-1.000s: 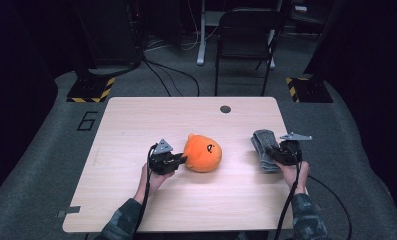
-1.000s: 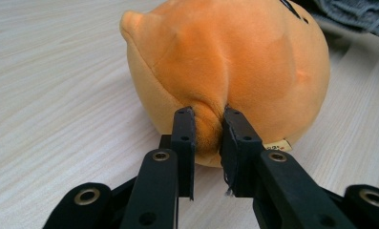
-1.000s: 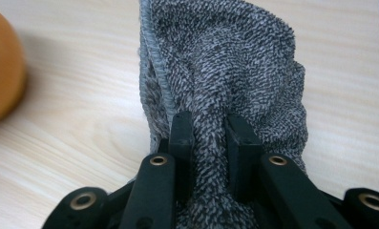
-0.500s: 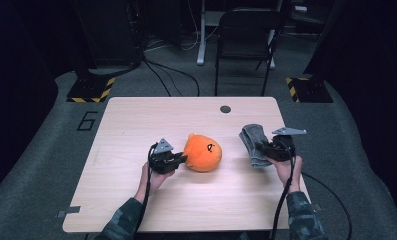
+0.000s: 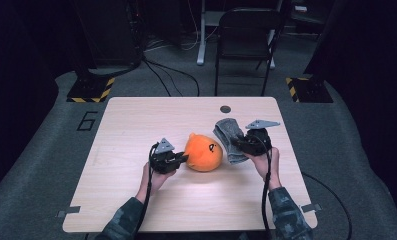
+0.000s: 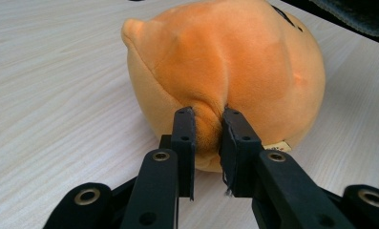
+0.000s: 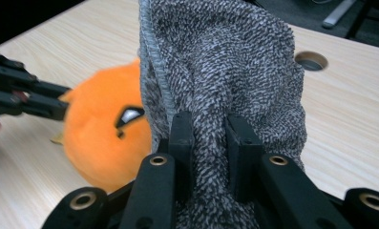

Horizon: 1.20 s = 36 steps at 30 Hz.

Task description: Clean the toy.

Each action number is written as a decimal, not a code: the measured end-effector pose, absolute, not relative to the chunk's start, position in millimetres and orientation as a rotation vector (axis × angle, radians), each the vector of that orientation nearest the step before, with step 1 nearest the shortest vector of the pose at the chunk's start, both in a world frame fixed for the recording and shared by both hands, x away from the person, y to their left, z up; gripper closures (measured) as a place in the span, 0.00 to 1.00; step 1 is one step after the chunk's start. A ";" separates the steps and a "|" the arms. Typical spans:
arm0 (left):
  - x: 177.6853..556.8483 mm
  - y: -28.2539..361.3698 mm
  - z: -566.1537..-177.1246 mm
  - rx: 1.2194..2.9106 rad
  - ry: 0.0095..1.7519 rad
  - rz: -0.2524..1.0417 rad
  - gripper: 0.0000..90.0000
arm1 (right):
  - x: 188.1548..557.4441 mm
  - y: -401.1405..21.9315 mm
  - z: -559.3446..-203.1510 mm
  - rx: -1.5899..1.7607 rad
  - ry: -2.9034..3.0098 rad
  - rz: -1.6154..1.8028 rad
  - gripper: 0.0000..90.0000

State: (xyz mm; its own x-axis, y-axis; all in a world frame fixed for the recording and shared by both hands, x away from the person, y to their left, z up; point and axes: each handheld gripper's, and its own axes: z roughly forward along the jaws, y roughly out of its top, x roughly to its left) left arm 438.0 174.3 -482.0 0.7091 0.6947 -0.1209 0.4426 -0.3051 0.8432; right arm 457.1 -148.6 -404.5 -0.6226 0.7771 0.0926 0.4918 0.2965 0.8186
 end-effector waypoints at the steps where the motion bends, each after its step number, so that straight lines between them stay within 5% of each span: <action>1: 437.3 173.7 -481.2 1.949 0.877 0.327 0.85 | 457.0 -144.8 -402.7 1.143 2.251 1.249 0.84; 22: 421.0 161.4 -477.5 1.905 0.821 0.330 0.89 | 458.7 -67.7 -408.5 1.025 2.375 1.279 0.81; 30: 419.3 157.1 -480.3 1.897 0.808 0.340 0.90 | 459.0 -52.5 -429.6 0.994 2.293 1.108 0.45; 32: 419.2 156.4 -480.9 1.892 0.800 0.332 0.90 | 460.4 -53.9 -432.0 1.011 2.288 1.132 0.49; 36: 418.3 153.8 -481.6 1.885 0.793 0.337 0.90 | 458.9 -55.0 -432.2 0.975 2.307 1.163 0.77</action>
State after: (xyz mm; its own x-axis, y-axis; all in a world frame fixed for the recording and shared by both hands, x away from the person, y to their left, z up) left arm 418.3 153.8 -481.6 0.7443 0.6576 -0.1165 0.3726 -0.2643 0.8896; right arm 458.9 -55.0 -432.2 -0.6881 0.7252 -0.0232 0.4125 0.4173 0.8097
